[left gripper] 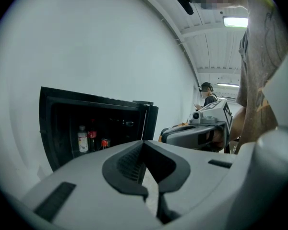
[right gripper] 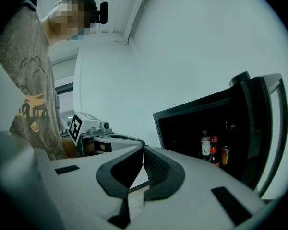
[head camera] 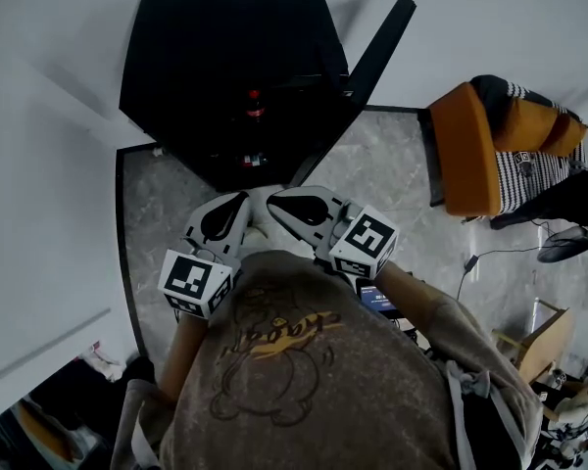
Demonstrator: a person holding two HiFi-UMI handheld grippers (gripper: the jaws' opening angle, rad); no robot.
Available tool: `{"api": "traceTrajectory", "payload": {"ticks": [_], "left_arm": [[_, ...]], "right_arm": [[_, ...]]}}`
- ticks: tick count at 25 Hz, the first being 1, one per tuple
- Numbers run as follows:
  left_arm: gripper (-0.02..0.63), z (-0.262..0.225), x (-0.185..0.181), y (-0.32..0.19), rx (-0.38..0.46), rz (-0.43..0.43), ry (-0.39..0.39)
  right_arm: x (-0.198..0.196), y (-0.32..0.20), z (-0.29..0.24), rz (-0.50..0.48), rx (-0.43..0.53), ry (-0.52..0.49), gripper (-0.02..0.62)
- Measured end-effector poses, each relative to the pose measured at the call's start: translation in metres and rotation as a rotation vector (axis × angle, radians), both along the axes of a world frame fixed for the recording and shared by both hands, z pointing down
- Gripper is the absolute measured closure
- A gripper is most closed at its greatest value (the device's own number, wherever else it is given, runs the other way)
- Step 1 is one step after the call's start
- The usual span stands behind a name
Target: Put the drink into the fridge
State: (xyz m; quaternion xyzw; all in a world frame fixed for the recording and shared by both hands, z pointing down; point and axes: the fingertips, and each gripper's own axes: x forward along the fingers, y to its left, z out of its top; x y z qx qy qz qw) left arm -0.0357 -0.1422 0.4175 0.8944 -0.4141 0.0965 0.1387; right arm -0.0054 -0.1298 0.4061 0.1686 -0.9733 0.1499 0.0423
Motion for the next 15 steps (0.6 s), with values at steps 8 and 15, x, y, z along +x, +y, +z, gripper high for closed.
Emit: {"api": "traceTrajectory", "payload": {"ticks": [8, 15], "left_arm": [[0.601, 0.0011, -0.0029, 0.0038, -0.014, -0.012, 0.005], [0.601, 0.0025, -0.007, 0.0043, -0.01, -0.009, -0.003]], "right_arm": [[-0.003, 0.0017, -0.0037, -0.024, 0.01, 0.0, 0.574], [-0.0057, 0.0031, -0.0009, -0.042, 0.013, 0.013, 0.574]]}}
